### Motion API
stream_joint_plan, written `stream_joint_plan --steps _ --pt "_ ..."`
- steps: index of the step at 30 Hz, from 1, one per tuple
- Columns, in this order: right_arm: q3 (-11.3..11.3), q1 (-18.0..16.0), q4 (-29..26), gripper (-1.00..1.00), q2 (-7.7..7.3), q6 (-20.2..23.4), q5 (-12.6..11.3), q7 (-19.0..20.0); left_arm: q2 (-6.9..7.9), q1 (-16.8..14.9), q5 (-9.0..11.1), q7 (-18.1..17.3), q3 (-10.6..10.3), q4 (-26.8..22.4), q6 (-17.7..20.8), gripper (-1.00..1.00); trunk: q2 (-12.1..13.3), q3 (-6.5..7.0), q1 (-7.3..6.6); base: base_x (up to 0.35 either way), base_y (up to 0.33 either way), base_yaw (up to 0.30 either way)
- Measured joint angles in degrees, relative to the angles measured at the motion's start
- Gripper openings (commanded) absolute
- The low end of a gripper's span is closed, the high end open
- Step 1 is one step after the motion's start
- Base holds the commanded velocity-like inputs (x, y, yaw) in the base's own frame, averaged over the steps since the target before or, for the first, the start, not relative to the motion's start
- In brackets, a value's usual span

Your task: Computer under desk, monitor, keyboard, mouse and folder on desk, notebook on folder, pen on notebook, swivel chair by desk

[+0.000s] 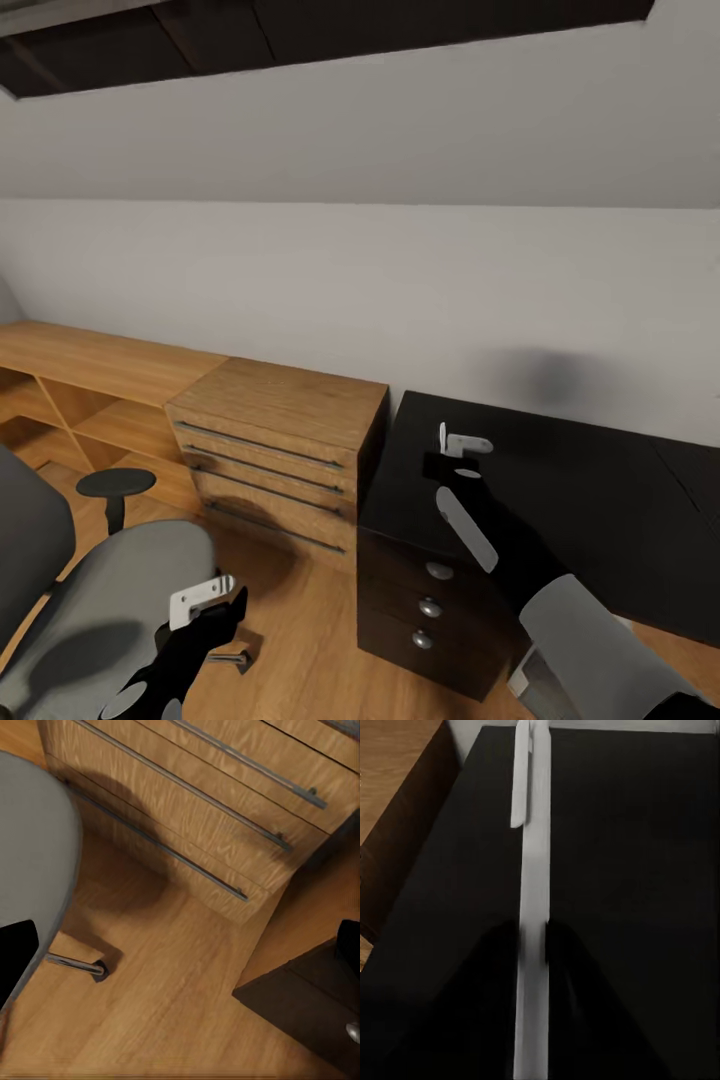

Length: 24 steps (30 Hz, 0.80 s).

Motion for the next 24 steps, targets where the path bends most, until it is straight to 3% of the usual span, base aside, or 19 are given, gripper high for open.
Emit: stream_joint_plan --steps 1,4,6,7,8,18,24 --pt "-0.04 0.02 -1.84 -1.00 -0.14 0.00 -1.98 0.01 -0.03 0.00 -0.01 -0.02 -0.22 0.92 0.02 1.00 0.40 0.18 -0.23 -0.004 -0.007 0.000" --pt "-0.05 0.03 -2.22 -1.00 -0.17 -0.04 -2.93 -0.01 -0.03 0.00 -0.06 -0.03 -0.39 1.84 0.03 1.00 1.61 0.72 -0.89 -0.001 -0.002 0.000" --pt "0.04 0.03 -4.18 -1.00 -0.08 -0.22 -3.34 -1.34 0.20 0.00 -0.18 -0.04 -0.19 8.01 -0.13 1.00 2.41 1.08 -1.33 0.000 0.000 -0.006" --pt "0.07 0.55 -6.89 -1.00 -0.09 -0.19 -4.18 -4.31 1.92 0.00 -0.25 -0.02 0.04 14.77 -0.44 1.00 2.81 1.25 -1.55 0.000 0.000 -0.017" --pt "0.07 0.62 -7.08 -1.00 -0.10 -0.20 -4.32 -4.49 2.14 0.00 -0.19 -0.03 0.06 16.00 -0.47 1.00 3.21 1.43 -1.76 0.000 0.000 -0.018" --pt "-0.01 1.49 -8.76 -1.00 -0.15 -0.20 -4.49 -5.14 2.82 -0.01 -0.15 0.10 0.17 20.94 -0.56 1.00 7.23 3.27 -3.96 0.000 0.000 -0.004" --pt "-0.09 1.75 -8.98 -1.00 -0.19 -0.36 -4.52 -7.98 2.85 -0.01 -0.21 0.10 0.10 25.61 -1.68 1.00 9.63 4.37 -5.28 0.000 0.000 -0.037"
